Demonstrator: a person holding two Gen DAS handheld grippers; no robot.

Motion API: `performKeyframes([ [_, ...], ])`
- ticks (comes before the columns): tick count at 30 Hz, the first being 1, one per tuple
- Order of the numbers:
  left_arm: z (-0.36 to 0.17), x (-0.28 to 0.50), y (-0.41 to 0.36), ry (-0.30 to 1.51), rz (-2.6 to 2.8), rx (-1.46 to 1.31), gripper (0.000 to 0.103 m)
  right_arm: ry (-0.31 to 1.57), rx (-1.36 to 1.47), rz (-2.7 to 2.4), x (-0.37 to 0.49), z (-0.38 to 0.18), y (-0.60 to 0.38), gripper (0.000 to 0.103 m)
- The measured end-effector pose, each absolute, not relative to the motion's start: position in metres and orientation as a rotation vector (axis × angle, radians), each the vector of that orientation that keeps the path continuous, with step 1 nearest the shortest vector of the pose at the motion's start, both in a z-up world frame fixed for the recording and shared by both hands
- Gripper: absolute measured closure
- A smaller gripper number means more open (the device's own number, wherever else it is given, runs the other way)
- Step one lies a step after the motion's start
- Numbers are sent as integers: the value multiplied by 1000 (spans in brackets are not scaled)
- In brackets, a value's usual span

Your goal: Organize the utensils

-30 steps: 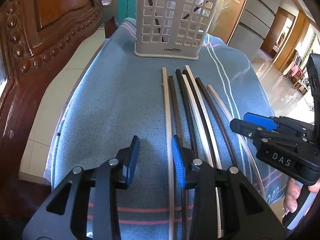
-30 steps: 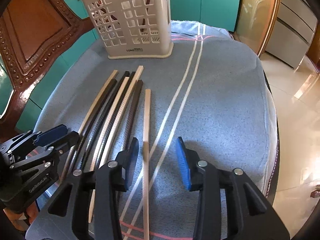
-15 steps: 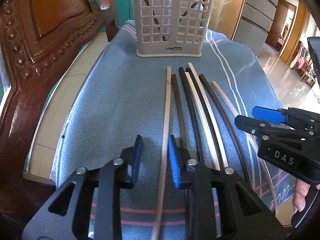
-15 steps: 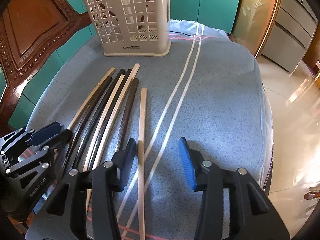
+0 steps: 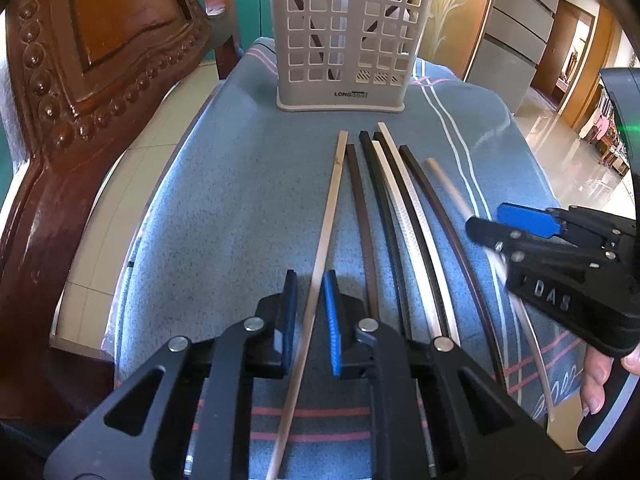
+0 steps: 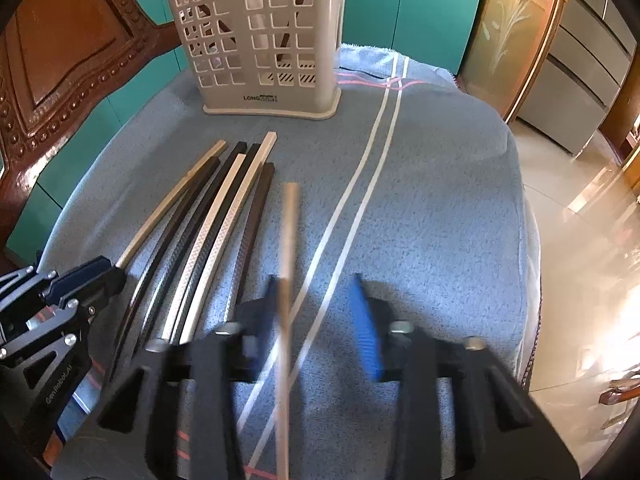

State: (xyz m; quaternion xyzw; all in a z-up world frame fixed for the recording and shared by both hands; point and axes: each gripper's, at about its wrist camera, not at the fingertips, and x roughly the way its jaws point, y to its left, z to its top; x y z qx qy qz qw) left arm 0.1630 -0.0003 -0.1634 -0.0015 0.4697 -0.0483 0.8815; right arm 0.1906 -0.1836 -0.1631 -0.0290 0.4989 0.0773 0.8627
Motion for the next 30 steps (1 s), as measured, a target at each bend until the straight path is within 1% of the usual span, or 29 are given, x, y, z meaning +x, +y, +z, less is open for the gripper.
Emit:
performKeyframes([
  [1,-164,163,-1,978,-100,-3,88,1047,-45,155,191,-163,-186,88],
  [3,-164,166,-1,979,-100,-1,88,1052,-4,141,193,-163,-193,95],
  [5,-164,166,-1,980,-101,-2,88,1056,35,124,194,-163,-199,95],
  [12,-164,170,-3,986,-108,4,87,1050,4,110,193,-164,-197,95],
  [22,-163,165,-6,978,-107,25,87,1039,-29,107,192,-165,-192,92],
  [27,-162,164,-4,983,-113,7,95,1036,-28,111,192,-165,-192,91],
  [30,-162,161,-3,989,-120,-7,95,1035,-28,112,191,-166,-191,91],
])
